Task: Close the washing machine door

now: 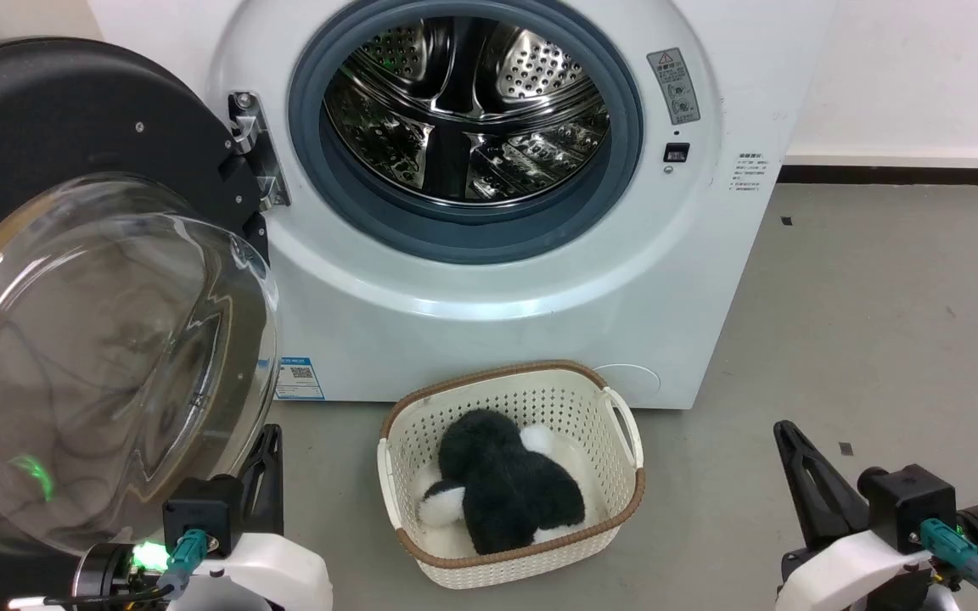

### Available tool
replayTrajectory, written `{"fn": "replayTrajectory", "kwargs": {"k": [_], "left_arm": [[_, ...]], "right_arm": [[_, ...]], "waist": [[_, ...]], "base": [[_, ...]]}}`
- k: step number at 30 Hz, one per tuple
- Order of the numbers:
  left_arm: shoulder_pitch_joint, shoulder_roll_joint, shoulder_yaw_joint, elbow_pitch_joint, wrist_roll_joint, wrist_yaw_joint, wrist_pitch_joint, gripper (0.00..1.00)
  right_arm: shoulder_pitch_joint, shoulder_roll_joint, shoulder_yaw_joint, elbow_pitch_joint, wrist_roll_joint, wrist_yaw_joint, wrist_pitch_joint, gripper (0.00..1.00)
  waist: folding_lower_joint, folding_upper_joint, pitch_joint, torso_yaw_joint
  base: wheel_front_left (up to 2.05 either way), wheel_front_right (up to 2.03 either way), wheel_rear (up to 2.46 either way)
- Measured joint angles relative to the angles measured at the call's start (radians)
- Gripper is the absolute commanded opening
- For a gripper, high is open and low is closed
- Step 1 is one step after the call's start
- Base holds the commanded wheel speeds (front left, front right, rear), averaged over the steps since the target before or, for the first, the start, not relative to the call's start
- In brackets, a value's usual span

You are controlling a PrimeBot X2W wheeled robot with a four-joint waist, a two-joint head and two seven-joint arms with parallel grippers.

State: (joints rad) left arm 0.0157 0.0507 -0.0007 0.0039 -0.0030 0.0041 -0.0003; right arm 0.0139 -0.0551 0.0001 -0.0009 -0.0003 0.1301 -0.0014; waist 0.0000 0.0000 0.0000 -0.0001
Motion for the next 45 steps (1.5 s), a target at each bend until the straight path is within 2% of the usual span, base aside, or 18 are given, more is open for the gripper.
{"fn": "replayTrajectory", "kwargs": {"k": [1,20,45], "left_arm": [[0.000,0.000,0.000,0.000,0.000,0.000,0.000,1.00],[0.000,0.000,-0.018,0.008,0.000,0.002,-0.027,1.00],[0.000,0.003,-0.050,0.014,-0.004,0.011,-0.073,1.00]], "right_arm": [[0.000,0.000,0.000,0.000,0.000,0.000,0.000,1.00],[0.001,0.000,0.001,0.000,0.013,0.000,-0.018,1.00],[0.003,-0.004,0.026,0.000,0.055,0.000,-0.063,1.00]], "waist": [[0.0000,0.0000,0.000,0.000],[0.0000,0.0000,0.000,0.016],[0.0000,0.0000,-0.008,0.120]], "base": [[0.00,0.00,0.00],[0.00,0.00,0.00],[0.00,0.00,0.00]]}}
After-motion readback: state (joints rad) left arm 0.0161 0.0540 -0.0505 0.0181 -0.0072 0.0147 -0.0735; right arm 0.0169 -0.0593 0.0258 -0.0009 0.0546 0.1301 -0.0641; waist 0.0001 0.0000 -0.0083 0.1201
